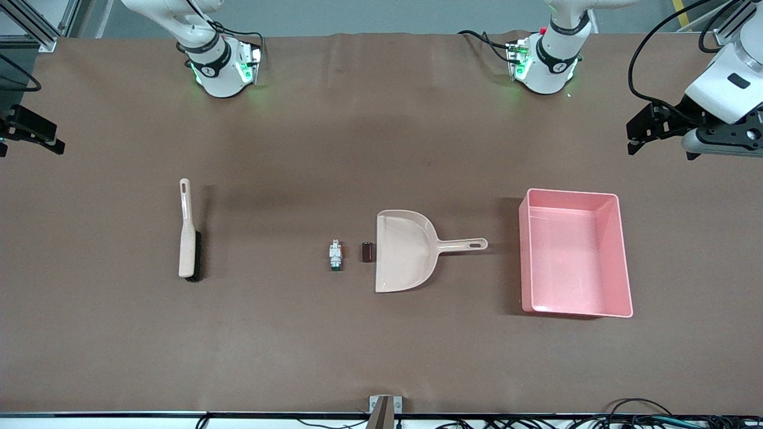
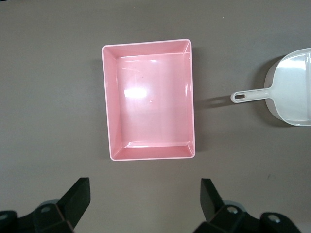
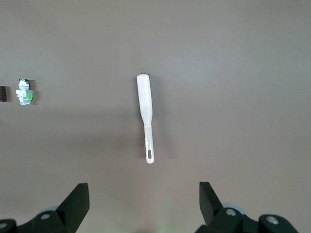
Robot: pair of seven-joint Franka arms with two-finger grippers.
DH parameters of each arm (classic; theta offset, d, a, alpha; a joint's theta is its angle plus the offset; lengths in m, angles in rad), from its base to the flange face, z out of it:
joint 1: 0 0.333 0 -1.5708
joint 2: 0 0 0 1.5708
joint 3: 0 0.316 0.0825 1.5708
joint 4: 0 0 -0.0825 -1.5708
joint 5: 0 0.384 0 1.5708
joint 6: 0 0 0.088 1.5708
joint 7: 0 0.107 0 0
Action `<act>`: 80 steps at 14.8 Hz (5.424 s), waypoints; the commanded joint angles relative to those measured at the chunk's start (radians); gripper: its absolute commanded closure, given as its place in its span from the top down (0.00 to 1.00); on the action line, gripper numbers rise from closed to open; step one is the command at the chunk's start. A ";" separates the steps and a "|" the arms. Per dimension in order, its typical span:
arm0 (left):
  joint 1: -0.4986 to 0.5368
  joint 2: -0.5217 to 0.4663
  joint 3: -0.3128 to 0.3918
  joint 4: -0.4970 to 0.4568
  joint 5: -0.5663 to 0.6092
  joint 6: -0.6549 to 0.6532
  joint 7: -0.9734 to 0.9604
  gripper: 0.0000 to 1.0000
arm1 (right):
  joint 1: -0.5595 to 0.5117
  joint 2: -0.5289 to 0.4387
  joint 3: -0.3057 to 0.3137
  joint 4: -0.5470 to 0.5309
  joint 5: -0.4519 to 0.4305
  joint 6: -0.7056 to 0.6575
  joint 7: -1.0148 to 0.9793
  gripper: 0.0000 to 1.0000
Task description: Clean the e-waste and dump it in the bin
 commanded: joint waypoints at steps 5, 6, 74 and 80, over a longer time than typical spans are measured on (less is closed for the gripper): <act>0.018 -0.014 0.006 0.001 0.008 -0.008 0.015 1.00 | -0.010 -0.010 0.002 -0.011 0.014 0.007 -0.015 1.00; 0.018 -0.014 0.006 0.001 0.008 -0.008 0.014 1.00 | -0.010 -0.010 0.002 -0.010 0.014 0.007 -0.015 1.00; -0.238 0.828 -0.314 0.102 0.472 0.492 0.661 0.73 | 0.024 0.171 0.001 -1.013 0.024 1.219 -0.074 0.75; -0.241 0.844 -0.314 0.102 0.497 0.492 0.661 0.55 | 0.007 0.157 0.001 -1.007 0.024 1.176 -0.091 0.69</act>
